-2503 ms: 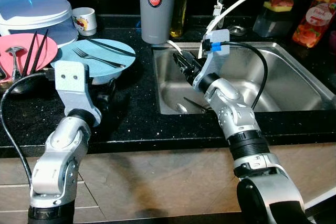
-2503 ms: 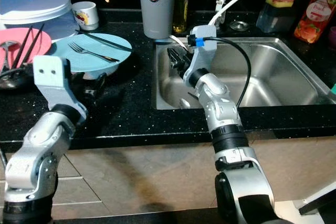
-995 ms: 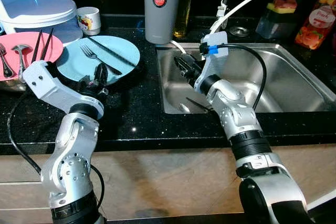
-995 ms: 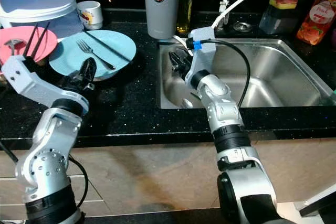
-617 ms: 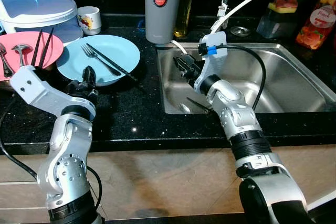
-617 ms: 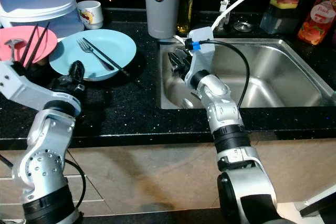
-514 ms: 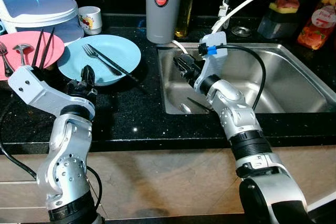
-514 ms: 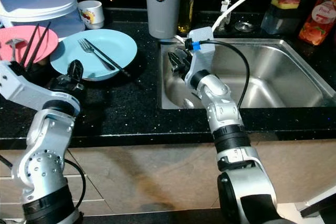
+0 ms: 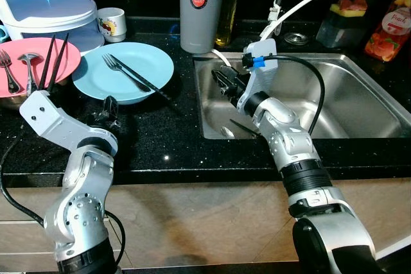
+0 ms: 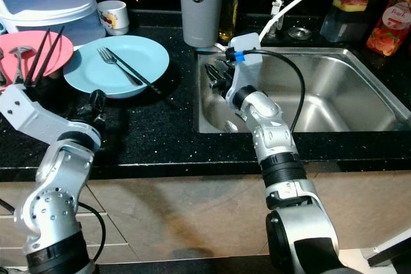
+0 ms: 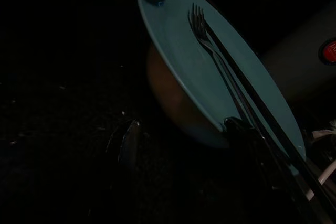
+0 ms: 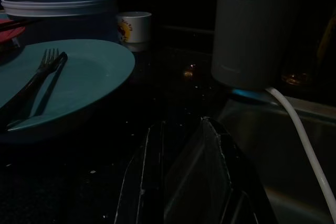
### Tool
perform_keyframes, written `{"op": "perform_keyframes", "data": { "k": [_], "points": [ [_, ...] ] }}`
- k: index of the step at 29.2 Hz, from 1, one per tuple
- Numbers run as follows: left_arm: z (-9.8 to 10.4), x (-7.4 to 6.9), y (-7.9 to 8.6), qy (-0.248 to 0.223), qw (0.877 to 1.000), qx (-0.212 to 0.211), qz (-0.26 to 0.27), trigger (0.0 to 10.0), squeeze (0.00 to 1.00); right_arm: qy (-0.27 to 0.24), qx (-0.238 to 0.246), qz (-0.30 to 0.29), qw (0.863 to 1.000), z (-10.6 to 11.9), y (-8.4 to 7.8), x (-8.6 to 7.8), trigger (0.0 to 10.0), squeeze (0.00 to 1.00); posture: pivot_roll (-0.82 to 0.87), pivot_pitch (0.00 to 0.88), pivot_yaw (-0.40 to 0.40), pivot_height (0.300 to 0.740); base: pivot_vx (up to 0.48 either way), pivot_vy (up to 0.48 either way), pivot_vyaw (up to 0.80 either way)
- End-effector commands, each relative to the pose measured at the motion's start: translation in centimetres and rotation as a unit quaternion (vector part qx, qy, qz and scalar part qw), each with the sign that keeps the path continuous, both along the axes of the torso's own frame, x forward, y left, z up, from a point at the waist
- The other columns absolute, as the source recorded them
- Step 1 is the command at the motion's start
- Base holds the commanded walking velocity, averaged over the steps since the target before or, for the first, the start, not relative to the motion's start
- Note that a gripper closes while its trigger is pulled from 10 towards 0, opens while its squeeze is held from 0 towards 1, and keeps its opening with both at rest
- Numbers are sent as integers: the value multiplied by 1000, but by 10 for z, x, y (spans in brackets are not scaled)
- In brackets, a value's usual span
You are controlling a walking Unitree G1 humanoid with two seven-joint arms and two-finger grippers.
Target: Kitchen organization
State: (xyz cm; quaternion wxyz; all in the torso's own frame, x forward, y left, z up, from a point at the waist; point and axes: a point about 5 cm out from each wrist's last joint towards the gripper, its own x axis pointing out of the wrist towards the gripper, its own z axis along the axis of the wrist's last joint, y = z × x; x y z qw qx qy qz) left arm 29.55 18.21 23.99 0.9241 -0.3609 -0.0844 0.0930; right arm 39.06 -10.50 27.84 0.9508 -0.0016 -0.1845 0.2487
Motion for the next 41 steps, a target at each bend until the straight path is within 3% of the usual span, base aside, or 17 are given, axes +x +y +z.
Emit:
{"op": "perform_keyframes", "data": {
  "k": [1,8,12,24,25,26,29,30,31,33,34,41],
  "points": [
    [-2,3,2,15,1000,7,5,10000,0,-2,-9,4,1000,-2,2,0,10000,0,78,76,3,740,0,0,0],
    [2,9,3,8,1000,16,2,10000,0,-1,-11,2,1000,-3,0,0,10000,0,76,82,3,740,0,0,0],
    [6,13,4,4,999,42,-2,10000,0,1,-12,2,1000,-4,0,1,10000,0,77,89,5,740,0,0,0],
    [17,19,4,-6,999,41,-3,10000,0,0,-17,4,1000,-5,0,0,10000,0,74,90,6,740,0,0,0],
    [16,20,4,-4,999,40,-1,8431,0,0,-17,4,1000,-5,0,0,10000,0,74,90,5,740,0,0,0],
    [16,20,5,-3,999,36,1,3176,0,0,-18,5,1000,-5,0,0,10000,0,74,90,5,740,0,0,0],
    [15,20,5,-3,999,33,2,3176,0,-1,-19,5,1000,-5,0,0,10000,0,74,90,4,740,0,0,0],
    [15,21,5,-1,1000,31,3,1922,0,-2,-20,5,1000,-5,0,0,10000,0,75,89,4,740,0,0,0],
    [15,21,6,0,1000,30,5,3490,0,-2,-21,6,1000,-5,0,0,10000,0,75,88,3,740,0,0,0],
    [14,21,6,2,1000,25,6,3529,0,-3,-22,6,1000,-4,0,0,10000,0,75,88,3,740,0,0,0],
    [14,22,6,2,1000,22,7,2118,0,-4,-23,7,1000,-4,1,0,10000,0,75,87,2,740,0,0,0],
    [15,23,7,1,1000,19,8,2549,0,-6,-25,8,1000,-3,1,1,10000,0,75,86,2,740,0,0,0]
  ]
}}
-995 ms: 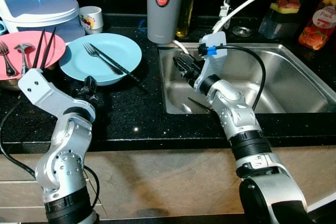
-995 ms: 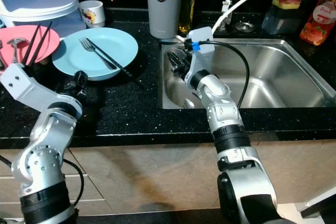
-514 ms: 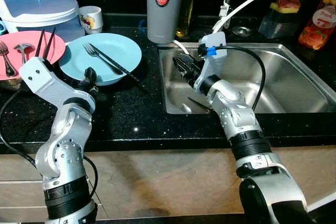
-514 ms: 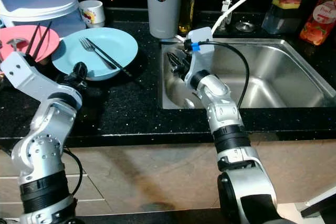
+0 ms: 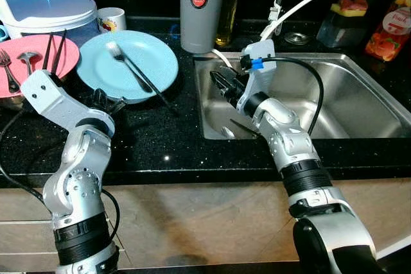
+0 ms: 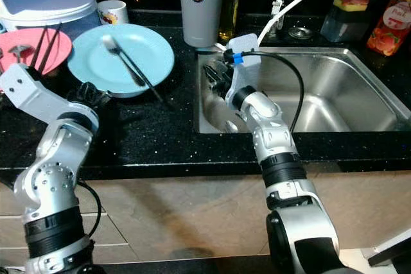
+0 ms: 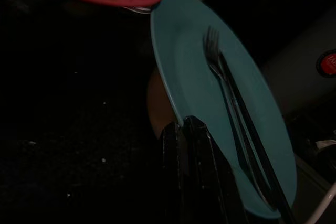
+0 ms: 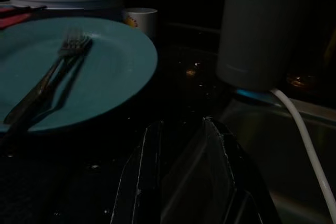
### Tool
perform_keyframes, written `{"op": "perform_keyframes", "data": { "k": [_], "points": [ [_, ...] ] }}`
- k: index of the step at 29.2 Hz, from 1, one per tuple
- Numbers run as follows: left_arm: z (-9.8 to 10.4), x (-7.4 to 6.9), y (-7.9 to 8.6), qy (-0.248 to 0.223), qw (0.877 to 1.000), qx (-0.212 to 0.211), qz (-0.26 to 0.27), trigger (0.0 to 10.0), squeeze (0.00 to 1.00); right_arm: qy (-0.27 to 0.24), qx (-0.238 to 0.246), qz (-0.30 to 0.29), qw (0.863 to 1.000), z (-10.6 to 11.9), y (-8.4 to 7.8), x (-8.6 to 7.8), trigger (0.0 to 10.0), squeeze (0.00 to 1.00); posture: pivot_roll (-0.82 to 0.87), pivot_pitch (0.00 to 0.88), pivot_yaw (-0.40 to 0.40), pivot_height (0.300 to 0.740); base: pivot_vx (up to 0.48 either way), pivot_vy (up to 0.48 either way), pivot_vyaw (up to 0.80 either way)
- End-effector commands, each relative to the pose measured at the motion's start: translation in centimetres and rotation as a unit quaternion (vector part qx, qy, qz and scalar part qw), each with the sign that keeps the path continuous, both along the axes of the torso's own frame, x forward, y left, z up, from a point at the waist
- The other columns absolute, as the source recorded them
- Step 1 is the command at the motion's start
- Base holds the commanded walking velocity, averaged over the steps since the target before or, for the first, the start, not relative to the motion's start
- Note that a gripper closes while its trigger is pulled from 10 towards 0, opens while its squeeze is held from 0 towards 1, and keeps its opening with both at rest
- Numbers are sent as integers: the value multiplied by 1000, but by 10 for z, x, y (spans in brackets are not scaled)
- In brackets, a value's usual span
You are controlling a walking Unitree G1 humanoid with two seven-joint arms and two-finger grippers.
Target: Kitchen organization
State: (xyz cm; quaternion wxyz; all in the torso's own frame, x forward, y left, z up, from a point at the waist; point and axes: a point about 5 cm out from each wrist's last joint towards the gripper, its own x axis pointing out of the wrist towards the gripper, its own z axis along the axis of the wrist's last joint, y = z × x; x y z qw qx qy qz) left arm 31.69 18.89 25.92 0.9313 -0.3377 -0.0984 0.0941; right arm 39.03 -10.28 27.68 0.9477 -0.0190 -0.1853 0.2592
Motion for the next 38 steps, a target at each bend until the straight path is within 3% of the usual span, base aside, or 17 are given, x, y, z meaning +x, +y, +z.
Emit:
{"op": "perform_keyframes", "data": {
  "k": [1,5,10,11,12,15,16,17,18,28,33,38],
  "points": [
    [-4,1,0,11,1000,-7,1,2549,0,0,-6,0,1000,-1,-1,1,10000,0,75,86,2,740,0,0,0],
    [-4,1,-2,11,1000,-7,-2,3804,0,-2,-8,1,1000,-1,-1,1,10000,0,75,88,-1,740,0,0,0],
    [-5,-1,-5,12,1000,-10,-5,4000,0,-3,-10,2,1000,0,-1,1,10000,0,73,88,-2,740,0,0,0],
    [-5,-1,-6,11,1000,-12,-5,3922,0,-3,-10,2,1000,0,-1,1,10000,0,73,88,-2,740,0,0,0],
    [-4,-1,-7,9,1000,-14,-6,3059,0,-4,-11,2,1000,0,-1,1,10000,0,73,88,-2,740,0,0,0],
    [-3,-2,-8,3,1000,-14,-6,2745,0,-4,-12,2,1000,0,-1,1,10000,0,73,88,-2,740,0,0,0],
    [-1,-2,-8,-5,1000,-9,-7,1294,0,-4,-12,3,1000,0,-1,1,10000,0,72,88,-4,740,0,0,0],
    [-1,-2,-8,-5,1000,-9,-7,1294,0,-4,-12,3,1000,0,-1,1,10000,0,72,88,-4,740,0,0,0],
    [2,-3,-9,-17,1000,0,-9,0,0,-5,-13,3,1000,1,-1,1,10000,0,72,88,-4,740,0,0,0],
    [15,-4,-2,-55,999,-1,0,0,0,-7,-15,4,1000,1,0,1,10000,0,72,82,-4,740,0,0,0],
    [32,-9,-3,-130,991,-37,-20,0,0,-8,-16,5,1000,1,0,0,10000,0,72,76,-4,740,0,0,0],
    [36,-10,-6,-157,985,-64,-41,0,0,-9,-16,6,1000,1,1,1,10000,0,72,76,-4,740,0,0,0]
  ]
}}
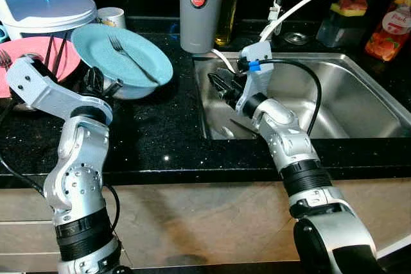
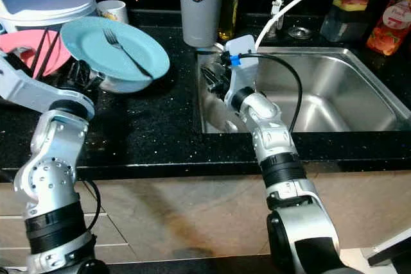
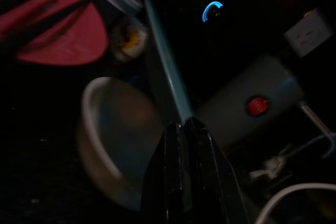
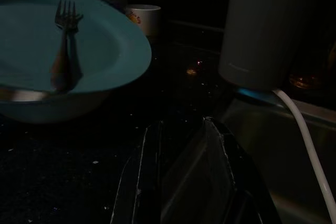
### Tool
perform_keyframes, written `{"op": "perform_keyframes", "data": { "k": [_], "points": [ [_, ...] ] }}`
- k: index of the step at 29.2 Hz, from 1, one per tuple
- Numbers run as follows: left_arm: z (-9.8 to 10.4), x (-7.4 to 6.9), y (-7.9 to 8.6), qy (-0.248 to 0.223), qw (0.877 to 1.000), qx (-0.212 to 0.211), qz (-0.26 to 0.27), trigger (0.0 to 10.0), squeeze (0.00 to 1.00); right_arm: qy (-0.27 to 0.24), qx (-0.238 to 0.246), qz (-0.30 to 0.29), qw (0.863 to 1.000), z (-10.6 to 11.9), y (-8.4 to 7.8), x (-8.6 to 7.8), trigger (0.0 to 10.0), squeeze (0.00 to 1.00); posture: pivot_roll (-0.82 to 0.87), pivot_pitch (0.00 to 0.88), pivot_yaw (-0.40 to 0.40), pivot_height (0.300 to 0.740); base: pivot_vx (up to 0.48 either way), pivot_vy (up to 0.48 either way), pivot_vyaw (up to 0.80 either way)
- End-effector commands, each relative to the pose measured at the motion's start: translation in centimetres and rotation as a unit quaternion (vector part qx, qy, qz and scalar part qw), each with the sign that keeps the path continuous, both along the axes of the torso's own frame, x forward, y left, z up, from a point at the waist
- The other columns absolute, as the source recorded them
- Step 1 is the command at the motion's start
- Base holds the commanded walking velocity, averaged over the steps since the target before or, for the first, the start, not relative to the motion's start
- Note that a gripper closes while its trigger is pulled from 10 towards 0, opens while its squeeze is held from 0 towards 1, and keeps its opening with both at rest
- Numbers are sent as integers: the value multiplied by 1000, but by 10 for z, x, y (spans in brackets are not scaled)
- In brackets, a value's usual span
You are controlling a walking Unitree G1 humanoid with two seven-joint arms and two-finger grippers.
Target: Kitchen organization
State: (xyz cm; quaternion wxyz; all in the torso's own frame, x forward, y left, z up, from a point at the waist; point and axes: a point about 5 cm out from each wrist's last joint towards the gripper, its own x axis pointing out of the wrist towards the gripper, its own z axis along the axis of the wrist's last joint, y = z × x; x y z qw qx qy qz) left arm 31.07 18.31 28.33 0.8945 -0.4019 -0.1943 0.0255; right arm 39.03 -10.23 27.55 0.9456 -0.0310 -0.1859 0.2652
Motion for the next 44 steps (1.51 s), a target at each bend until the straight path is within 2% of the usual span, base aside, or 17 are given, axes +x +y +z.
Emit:
{"op": "perform_keyframes", "data": {
  "k": [1,10,16,18,22,25,28,31,34,37,42,44],
  "points": [
    [12,-5,-1,-43,999,-20,-13,0,0,-5,-4,2,1000,2,0,1,10000,0,72,76,-4,740,0,0,0],
    [10,-7,-4,-70,994,-63,-50,0,0,-6,-8,1,1000,2,0,1,10000,0,73,81,-9,740,0,0,0],
    [8,-8,-8,-76,992,-72,-76,0,0,-7,-10,0,1000,2,0,1,10000,0,72,82,-8,740,0,0,0],
    [6,-9,-11,-77,991,-71,-87,0,0,-8,-10,0,1000,2,0,1,10000,0,72,82,-8,740,0,0,0],
    [-2,-15,-21,-60,988,-42,-133,0,0,-10,-11,-2,1000,2,-1,1,10000,0,72,82,-8,740,0,0,0],
    [-5,-16,-22,-53,989,-33,-138,0,0,-10,-11,-3,1000,2,-1,1,10000,0,72,82,-8,740,0,0,0],
    [-15,-24,-19,-29,987,-13,-157,0,0,-7,-8,-27,1000,4,-8,4,10000,0,73,83,-8,740,0,0,0],
    [-16,-27,-18,-28,986,-8,-164,0,0,-5,-7,-36,999,3,-11,6,10000,0,73,83,-8,740,0,0,0],
    [-16,-36,-19,-42,982,3,-187,0,0,-3,-6,-54,999,5,-18,8,10000,0,73,83,-8,740,0,0,0],
    [-12,-50,-24,-73,970,5,-231,0,0,-7,-5,-70,997,9,-28,10,10000,0,80,84,-10,740,0,0,0],
    [-12,-58,-28,-86,963,2,-255,0,0,-9,-3,-79,997,11,-32,11,10000,0,80,84,-10,740,0,0,0],
    [-10,-63,-31,-104,955,-4,-277,0,0,-11,-3,-83,996,12,-34,11,10000,0,84,87,-11,740,0,0,0]
  ]
}}
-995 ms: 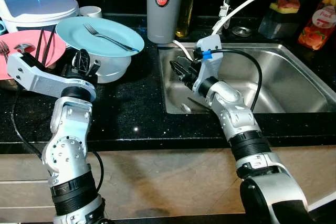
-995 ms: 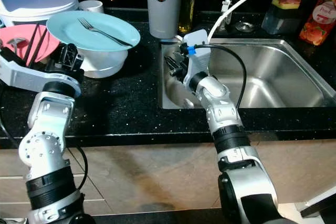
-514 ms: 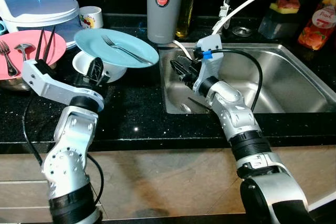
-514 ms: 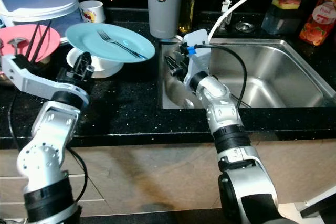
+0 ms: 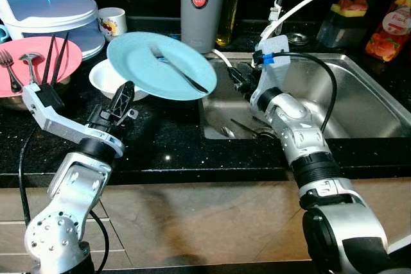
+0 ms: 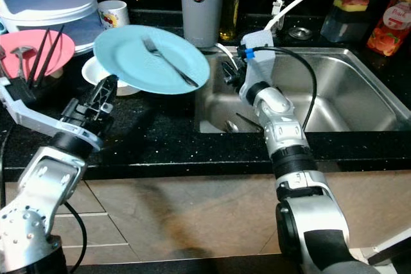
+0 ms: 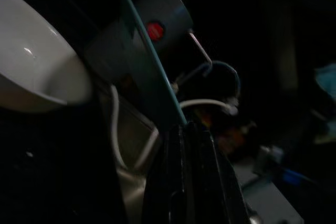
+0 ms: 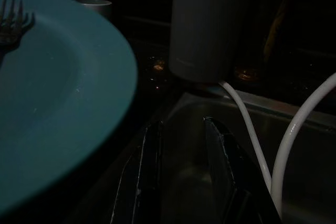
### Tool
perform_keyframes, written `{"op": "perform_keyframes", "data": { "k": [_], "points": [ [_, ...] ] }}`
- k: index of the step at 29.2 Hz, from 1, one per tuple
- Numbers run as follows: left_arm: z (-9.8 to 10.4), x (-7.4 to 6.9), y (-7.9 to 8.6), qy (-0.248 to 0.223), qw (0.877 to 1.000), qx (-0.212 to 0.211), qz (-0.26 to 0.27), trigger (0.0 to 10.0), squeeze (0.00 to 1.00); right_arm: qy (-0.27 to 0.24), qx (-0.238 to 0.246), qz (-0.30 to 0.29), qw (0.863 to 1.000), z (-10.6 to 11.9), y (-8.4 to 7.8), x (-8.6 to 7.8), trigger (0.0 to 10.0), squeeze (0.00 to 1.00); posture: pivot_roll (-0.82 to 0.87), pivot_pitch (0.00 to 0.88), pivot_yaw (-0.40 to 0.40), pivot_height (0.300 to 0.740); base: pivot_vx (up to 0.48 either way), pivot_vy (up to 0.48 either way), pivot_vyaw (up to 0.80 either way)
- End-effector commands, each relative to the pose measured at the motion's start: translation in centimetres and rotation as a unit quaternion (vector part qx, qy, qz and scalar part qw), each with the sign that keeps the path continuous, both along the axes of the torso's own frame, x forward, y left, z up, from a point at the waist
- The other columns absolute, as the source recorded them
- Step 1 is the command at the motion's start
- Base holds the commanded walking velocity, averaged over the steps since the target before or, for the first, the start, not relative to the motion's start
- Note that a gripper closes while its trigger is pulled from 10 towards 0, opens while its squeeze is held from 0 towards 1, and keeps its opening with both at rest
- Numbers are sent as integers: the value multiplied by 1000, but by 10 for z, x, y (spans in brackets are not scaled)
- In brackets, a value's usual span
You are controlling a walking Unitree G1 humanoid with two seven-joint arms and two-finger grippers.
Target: Kitchen organization
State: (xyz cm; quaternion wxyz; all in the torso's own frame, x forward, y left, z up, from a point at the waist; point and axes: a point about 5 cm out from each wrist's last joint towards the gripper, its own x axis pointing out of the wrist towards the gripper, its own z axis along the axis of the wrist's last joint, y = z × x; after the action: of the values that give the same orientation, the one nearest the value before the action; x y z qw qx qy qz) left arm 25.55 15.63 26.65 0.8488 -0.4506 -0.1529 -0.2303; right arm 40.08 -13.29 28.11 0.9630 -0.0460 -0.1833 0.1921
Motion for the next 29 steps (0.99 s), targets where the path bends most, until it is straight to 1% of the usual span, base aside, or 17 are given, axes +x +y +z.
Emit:
{"op": "perform_keyframes", "data": {
  "k": [1,4,6,9,10,14,16,22,24,29],
  "points": [
    [9,-11,-5,-37,999,-2,-34,0,0,-12,-3,-9,1000,7,-5,1,10000,0,84,87,-11,740,0,0,0],
    [7,-16,-8,-39,998,-12,-54,0,0,-14,-4,-15,1000,9,-8,2,10000,0,83,87,-9,740,0,0,0],
    [2,-18,-8,-22,997,-32,-59,0,0,-16,-6,-20,1000,10,-11,3,10000,0,83,87,-9,740,0,0,0],
    [-2,-20,-7,-13,997,-41,-57,0,0,-17,-8,-23,1000,10,-13,3,10000,0,82,87,-8,740,0,0,0],
    [-7,-21,-5,-2,997,-52,-56,0,0,-18,-9,-25,999,11,-15,3,10000,0,82,88,-8,740,0,0,0],
    [-16,-24,-1,16,997,-63,-52,0,0,-18,-12,-29,999,11,-17,3,10000,0,80,87,-7,740,0,0,0],
    [-25,-27,3,36,995,-76,-46,0,0,-19,-16,-32,999,10,-19,4,10000,0,80,87,-7,740,0,0,0],
    [-34,-31,5,51,994,-77,-50,0,0,-19,-17,-33,999,10,-19,4,10000,0,80,85,-10,740,0,0,0],
    [-39,-33,4,61,994,-77,-56,0,0,-19,-17,-33,999,11,-19,5,10000,0,80,85,-10,740,0,0,0],
    [-45,-35,3,75,992,-75,-67,0,0,-21,-16,-32,999,11,-18,5,10000,0,82,76,-11,740,0,0,0]
  ]
}}
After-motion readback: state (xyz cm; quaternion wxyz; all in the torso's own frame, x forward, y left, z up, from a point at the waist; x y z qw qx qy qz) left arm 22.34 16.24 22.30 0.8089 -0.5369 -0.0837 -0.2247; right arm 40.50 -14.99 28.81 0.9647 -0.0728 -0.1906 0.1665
